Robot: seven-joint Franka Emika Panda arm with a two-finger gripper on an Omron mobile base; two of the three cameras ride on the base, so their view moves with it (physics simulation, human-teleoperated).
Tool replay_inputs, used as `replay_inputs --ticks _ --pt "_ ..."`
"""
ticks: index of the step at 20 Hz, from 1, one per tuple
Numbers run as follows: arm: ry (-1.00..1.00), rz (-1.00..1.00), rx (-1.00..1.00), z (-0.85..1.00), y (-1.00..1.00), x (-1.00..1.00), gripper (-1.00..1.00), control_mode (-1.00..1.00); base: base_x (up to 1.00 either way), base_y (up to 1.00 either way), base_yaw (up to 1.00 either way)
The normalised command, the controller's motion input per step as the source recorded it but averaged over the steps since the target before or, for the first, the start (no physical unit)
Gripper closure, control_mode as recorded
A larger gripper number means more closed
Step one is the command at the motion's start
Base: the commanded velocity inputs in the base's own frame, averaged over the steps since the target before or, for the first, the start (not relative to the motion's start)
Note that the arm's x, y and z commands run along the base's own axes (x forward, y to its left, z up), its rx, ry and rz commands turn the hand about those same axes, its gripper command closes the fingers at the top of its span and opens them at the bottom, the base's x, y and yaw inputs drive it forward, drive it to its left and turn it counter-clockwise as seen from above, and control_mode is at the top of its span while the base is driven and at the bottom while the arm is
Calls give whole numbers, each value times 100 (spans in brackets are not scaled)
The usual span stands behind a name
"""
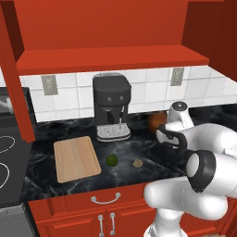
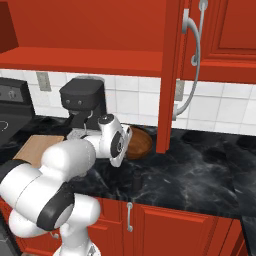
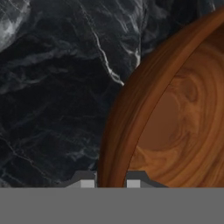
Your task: Open the cabinet. Place the bowl and condiment on the counter. Then place the lime and garlic on the cutting board.
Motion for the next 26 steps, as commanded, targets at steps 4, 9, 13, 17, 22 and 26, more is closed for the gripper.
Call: replay_inputs --ticks 4,9,13,17,22,26 --pt "1 0 0 -15 -3 14 100 -100 0 0 0" --pt "1 0 0 -15 -1 15 100 -100 0 0 0" --pt "2 0 0 -13 0 15 100 -100 0 0 0" --pt "2 0 0 -14 -1 16 100 -100 0 0 0" --pt "2 0 0 -11 -4 12 100 -100 0 0 0" --pt "2 0 0 -8 -4 10 100 -100 0 0 0"
